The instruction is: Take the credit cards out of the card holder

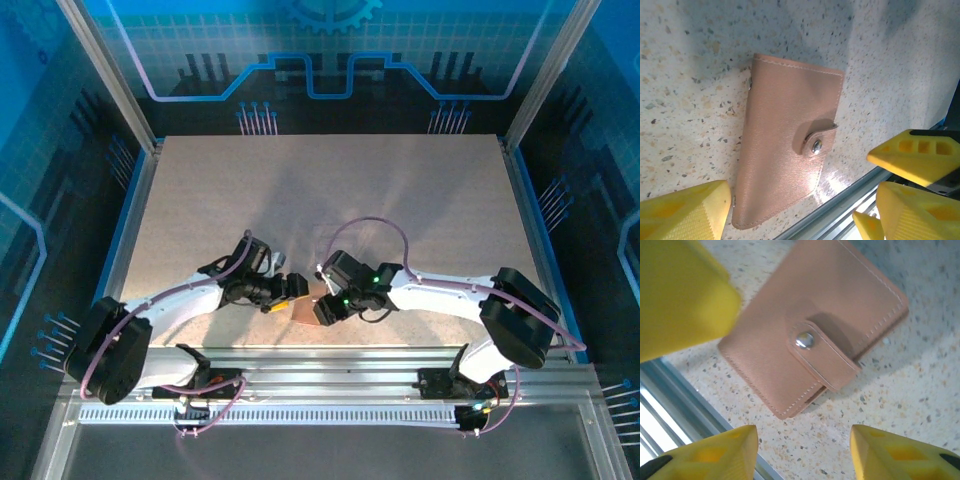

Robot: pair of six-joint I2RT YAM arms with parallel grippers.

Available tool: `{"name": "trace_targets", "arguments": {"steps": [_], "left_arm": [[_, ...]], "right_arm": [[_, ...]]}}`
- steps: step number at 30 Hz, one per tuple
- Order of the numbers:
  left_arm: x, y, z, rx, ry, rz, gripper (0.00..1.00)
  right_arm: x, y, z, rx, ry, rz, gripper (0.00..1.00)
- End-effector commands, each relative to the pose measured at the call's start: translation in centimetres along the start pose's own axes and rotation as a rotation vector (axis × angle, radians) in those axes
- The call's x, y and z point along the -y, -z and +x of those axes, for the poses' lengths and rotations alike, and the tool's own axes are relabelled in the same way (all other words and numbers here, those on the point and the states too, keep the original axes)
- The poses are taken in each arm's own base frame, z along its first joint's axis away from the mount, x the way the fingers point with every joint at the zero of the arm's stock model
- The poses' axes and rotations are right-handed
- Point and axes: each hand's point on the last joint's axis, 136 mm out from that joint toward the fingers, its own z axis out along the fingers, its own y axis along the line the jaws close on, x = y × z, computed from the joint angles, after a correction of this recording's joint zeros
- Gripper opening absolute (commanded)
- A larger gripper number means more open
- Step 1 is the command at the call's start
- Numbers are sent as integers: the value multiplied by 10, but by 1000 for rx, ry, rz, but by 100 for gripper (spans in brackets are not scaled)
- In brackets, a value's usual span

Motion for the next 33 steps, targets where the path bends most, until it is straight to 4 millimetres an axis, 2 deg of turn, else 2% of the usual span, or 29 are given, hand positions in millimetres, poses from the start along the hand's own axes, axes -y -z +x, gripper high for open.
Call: {"name": "trace_targets", "arguments": {"steps": [1, 6, 8, 10, 15, 18, 21, 27, 33], "left_arm": [[7, 8, -10, 27, 43, -19, 73], [8, 3, -15, -7, 102, -8, 52], [8, 1, -17, -15, 120, 3, 41], [5, -1, -22, -23, 151, 16, 23], [12, -7, -33, -54, 184, 108, 12], [18, -12, -34, -88, 181, 145, 2], [17, -18, -32, -125, 193, 154, 0], [-1, -25, -25, -155, 229, 104, 0], [-11, -28, -24, -166, 261, 121, 0]], "right_arm": [[4, 9, -2, -61, 238, 45, 54], [3, 3, -10, -62, 476, 58, 51], [-2, 1, -13, -47, 567, 46, 50], [-4, -1, -16, -31, 638, 44, 49], [-3, -6, -24, -7, 726, 26, 47], [-7, -7, -27, -19, 710, -67, 45], [-6, -10, -31, -22, 713, -79, 45], [-2, -19, -37, -35, 728, -48, 44], [0, -24, -41, -46, 736, -38, 44]]}}
